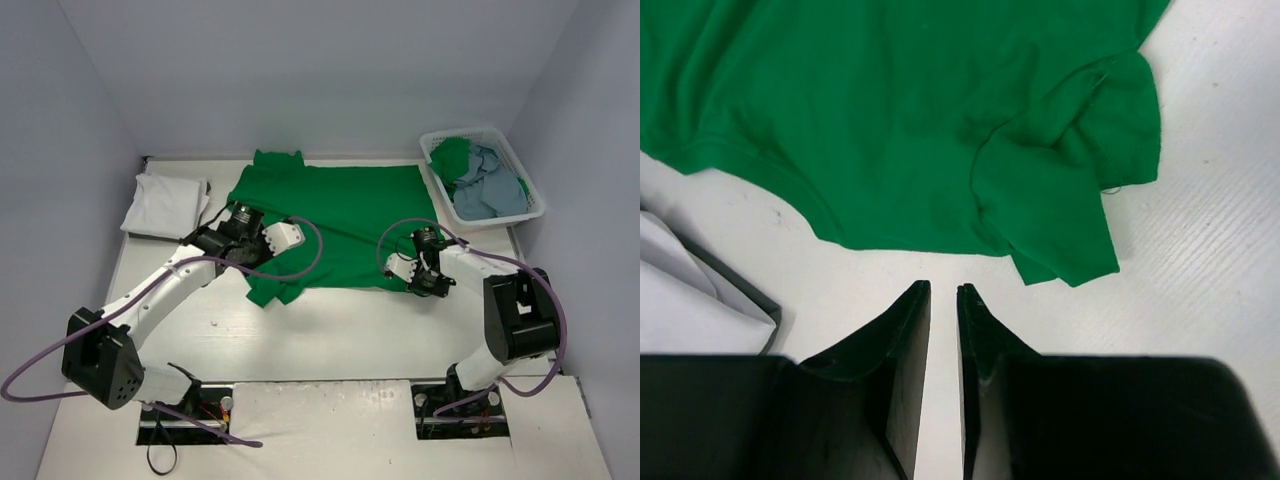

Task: Fold and stack the t-shirts
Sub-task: Flatten out the crumpled T-shirt at the center of the board.

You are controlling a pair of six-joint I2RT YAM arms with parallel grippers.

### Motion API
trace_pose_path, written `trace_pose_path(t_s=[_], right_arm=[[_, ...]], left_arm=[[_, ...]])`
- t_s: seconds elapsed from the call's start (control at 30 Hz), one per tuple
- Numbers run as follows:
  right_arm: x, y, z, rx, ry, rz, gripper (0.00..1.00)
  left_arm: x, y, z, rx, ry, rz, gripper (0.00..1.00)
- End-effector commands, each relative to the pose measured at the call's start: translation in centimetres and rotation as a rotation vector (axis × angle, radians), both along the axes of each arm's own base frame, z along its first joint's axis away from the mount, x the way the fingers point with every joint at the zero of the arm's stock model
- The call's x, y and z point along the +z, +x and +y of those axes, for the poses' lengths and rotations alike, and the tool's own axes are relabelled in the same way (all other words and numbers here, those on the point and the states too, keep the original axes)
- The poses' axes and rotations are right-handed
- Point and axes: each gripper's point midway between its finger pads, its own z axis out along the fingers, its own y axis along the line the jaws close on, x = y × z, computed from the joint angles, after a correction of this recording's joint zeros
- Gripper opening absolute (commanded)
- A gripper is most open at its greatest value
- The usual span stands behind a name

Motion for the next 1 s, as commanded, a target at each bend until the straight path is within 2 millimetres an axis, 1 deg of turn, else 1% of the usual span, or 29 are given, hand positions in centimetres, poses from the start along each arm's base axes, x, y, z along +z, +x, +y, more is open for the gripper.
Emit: trace_pose_path(t_s=[0.0,0.03,0.07,0.1,0.13,0.2,0.23,0.27,0.37,0.5,0.6,0.7,0.83,0.97], right_arm=[[0.1,0.4,0.7,0.007,0.027,-0.003,0.00],[0.1,0.3,0.7,0.006,0.027,-0.002,0.00],[0.0,0.2,0.7,0.006,0.027,0.001,0.00],[-0.1,0.2,0.7,0.008,0.027,0.005,0.00],[-0.2,0.1,0.7,0.006,0.027,0.006,0.00],[-0.2,0.0,0.7,0.005,0.027,0.009,0.00],[-0.2,-0.1,0.7,0.005,0.027,0.009,0.00],[-0.1,0.0,0.7,0.005,0.028,0.006,0.00],[0.1,0.0,0.7,0.005,0.030,-0.004,0.00],[0.1,-0.4,0.6,0.002,0.030,-0.005,0.00],[0.1,-0.6,0.6,0.003,0.029,-0.005,0.00],[0.2,-0.6,0.6,0.003,0.032,-0.009,0.00],[0.1,-0.9,0.7,0.002,0.031,-0.004,0.00],[-0.1,-1.3,0.6,0.006,0.029,0.003,0.00]], left_arm=[[1.0,-1.3,-1.7,-0.113,-0.008,-0.034,0.13],[0.4,-2.1,-2.2,-0.167,0.028,-0.036,0.14],[0.1,-2.2,-1.7,-0.167,0.049,-0.040,0.15],[-0.4,-3.0,-2.7,-0.216,0.068,-0.041,0.15],[-1.4,-3.8,-2.7,-0.242,0.095,-0.023,0.16],[-2.4,-4.7,-3.1,-0.284,0.128,-0.010,0.21],[-3.4,-5.6,-3.4,-0.316,0.145,0.011,0.23],[-4.1,-6.0,-3.5,-0.332,0.162,0.025,0.28],[-5.9,-6.7,-3.7,-0.367,0.209,0.049,0.32],[-7.1,-6.6,-3.9,-0.394,0.250,0.060,0.34],[-8.0,-6.7,-3.5,-0.415,0.295,0.072,0.36],[-8.8,-6.5,-4.0,-0.440,0.310,0.066,0.37],[-9.2,-5.0,-5.2,-0.439,0.324,0.006,0.38],[-9.1,-4.1,-6.2,-0.423,0.293,-0.030,0.38]])
